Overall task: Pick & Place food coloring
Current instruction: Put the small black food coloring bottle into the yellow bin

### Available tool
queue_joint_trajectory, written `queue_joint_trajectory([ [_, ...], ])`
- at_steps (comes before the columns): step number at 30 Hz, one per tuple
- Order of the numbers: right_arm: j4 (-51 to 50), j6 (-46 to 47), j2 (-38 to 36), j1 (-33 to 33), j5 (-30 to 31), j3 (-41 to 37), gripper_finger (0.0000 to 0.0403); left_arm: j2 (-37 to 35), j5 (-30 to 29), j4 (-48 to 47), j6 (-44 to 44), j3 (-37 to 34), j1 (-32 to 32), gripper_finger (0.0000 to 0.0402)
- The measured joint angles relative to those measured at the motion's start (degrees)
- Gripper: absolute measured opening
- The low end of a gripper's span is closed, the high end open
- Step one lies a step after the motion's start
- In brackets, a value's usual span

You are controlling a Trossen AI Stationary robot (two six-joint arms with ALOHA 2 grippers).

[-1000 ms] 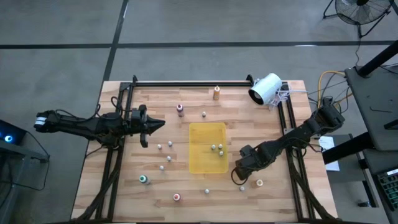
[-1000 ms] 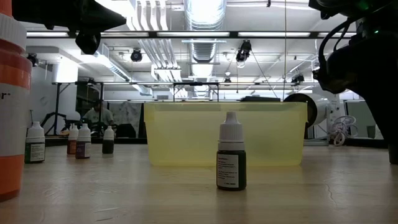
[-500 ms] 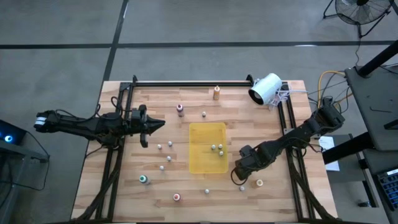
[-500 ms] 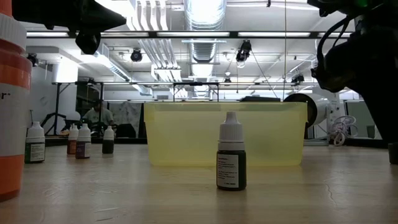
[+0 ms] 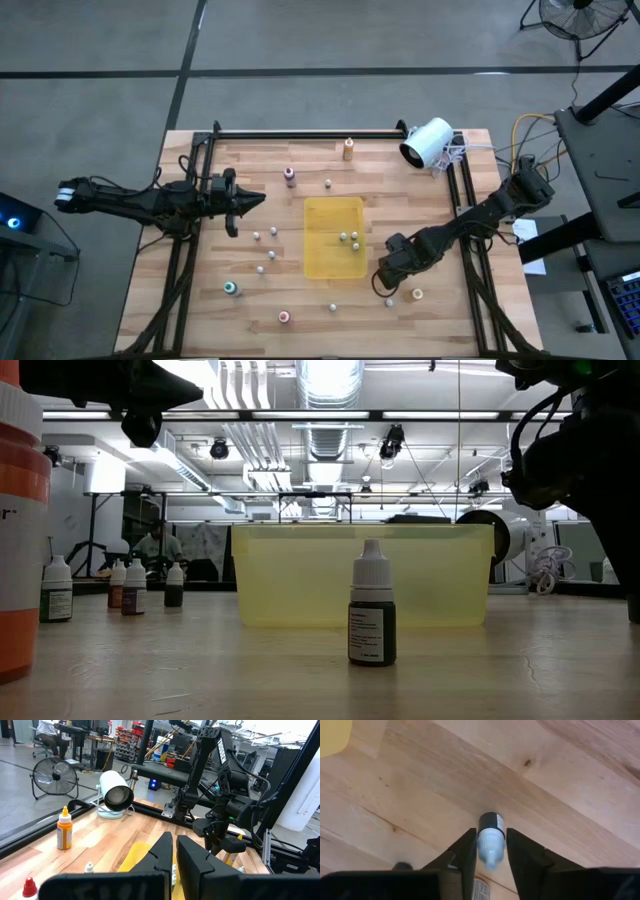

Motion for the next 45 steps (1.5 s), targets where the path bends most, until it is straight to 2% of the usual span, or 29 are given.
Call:
queue_joint_trajectory([
  [6, 0.0, 0.0, -0.1, 0.0, 0.0, 0.0, 0.0055, 0.0, 0.0, 0.0, 0.0, 0.0, 0.0, 0.0],
  [10, -2.7, -1.3, -0.2, -0.1, 0.2, 1.6, 0.0057, 0.0, 0.0, 0.0, 0.0, 0.0, 0.0, 0.0],
  [15, -8.3, -7.1, -0.6, -0.9, 0.5, 6.3, 0.0058, 0.0, 0.0, 0.0, 0.0, 0.0, 0.0, 0.0],
  [25, -13.7, -26.8, -0.2, -4.3, 1.8, 18.5, 0.0059, 0.0, 0.0, 0.0, 0.0, 0.0, 0.0, 0.0],
  [32, -18.3, -38.6, 3.9, -6.1, 1.5, 27.2, 0.0059, 0.0, 0.0, 0.0, 0.0, 0.0, 0.0, 0.0],
  [45, -18.8, -62.7, 9.9, -12.0, 1.1, 35.0, 0.0059, 0.0, 0.0, 0.1, 0.0, 0.0, 0.0, 0.0],
])
